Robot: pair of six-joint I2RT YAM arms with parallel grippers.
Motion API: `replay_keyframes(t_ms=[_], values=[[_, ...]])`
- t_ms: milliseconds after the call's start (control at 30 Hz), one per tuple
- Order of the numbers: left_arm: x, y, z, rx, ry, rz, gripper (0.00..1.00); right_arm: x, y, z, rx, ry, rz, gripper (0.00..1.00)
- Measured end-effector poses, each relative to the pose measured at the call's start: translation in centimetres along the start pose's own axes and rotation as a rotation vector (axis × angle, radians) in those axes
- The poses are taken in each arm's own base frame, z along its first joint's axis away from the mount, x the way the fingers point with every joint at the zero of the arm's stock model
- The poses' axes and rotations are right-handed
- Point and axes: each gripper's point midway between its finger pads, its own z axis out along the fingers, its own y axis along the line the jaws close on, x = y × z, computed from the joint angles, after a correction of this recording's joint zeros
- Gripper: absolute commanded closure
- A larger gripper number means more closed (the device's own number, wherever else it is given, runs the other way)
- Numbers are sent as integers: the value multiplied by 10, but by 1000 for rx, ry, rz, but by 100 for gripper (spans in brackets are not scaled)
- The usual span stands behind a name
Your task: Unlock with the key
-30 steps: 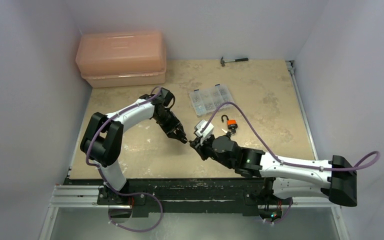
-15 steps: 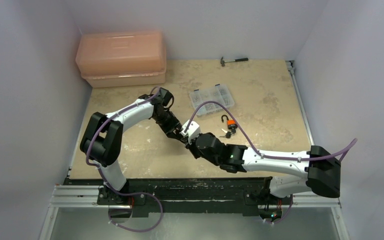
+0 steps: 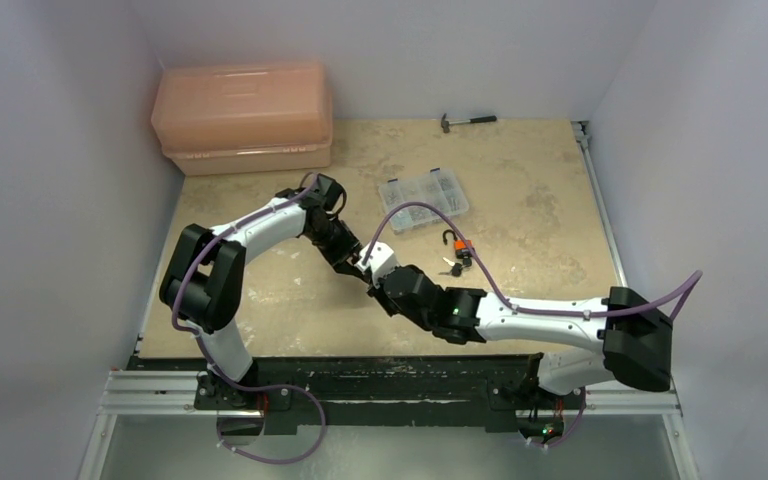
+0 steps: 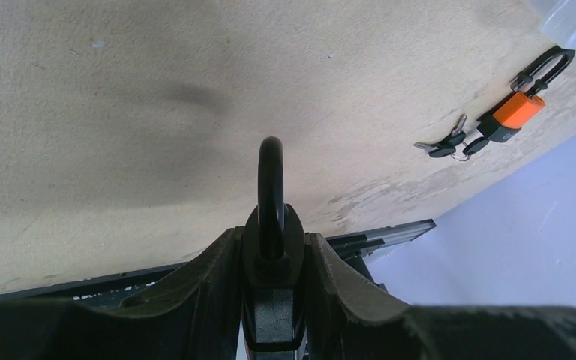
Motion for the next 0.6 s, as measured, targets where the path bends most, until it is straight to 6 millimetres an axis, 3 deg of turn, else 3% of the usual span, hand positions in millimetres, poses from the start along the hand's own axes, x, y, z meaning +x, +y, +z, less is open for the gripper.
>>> replay_keyframes(t_ms=[600], values=[[-1, 4, 2, -3, 1, 12, 100, -4, -2, 10, 25, 11, -60, 100]])
